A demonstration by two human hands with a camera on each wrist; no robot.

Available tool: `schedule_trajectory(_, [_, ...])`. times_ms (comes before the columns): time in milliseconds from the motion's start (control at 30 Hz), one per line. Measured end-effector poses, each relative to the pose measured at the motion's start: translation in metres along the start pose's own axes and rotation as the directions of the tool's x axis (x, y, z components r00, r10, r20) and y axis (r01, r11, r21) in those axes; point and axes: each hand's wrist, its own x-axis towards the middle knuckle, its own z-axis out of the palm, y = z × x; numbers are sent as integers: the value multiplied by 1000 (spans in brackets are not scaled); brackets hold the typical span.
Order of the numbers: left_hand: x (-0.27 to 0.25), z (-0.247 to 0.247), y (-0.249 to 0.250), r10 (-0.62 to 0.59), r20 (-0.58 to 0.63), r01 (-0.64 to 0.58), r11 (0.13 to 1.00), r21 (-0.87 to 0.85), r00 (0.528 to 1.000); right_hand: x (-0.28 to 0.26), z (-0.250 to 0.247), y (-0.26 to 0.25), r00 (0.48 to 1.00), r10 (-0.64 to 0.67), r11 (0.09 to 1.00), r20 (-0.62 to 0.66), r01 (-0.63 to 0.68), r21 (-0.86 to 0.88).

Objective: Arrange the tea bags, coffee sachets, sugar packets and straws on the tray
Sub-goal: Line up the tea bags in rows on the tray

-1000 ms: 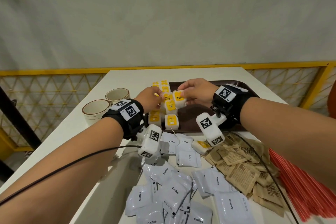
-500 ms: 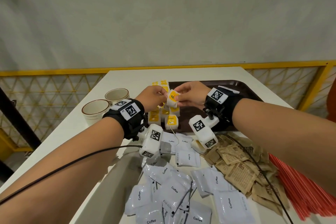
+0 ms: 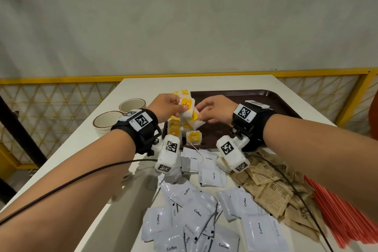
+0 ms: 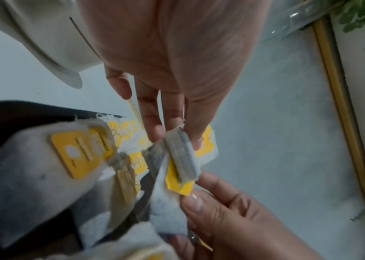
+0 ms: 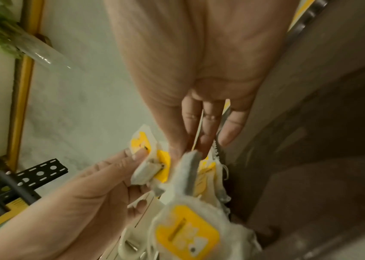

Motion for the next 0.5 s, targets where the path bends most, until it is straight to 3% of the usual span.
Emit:
schedule_trajectory(200, [-3,1,-3,-56,67,46,989,139,996,1,-7,-4,991,-40,995,-124,28,-93])
schedule_trajectory(367, [-6,2,1,-82,146,77,996,33,986,-1,-8,-11,996,77,946,-41,-60,319])
schedule_trajectory(500, [-7,6,3,-59,101,66,995,-71,993,-8,-2,-12,996,66,931,63,-85,354])
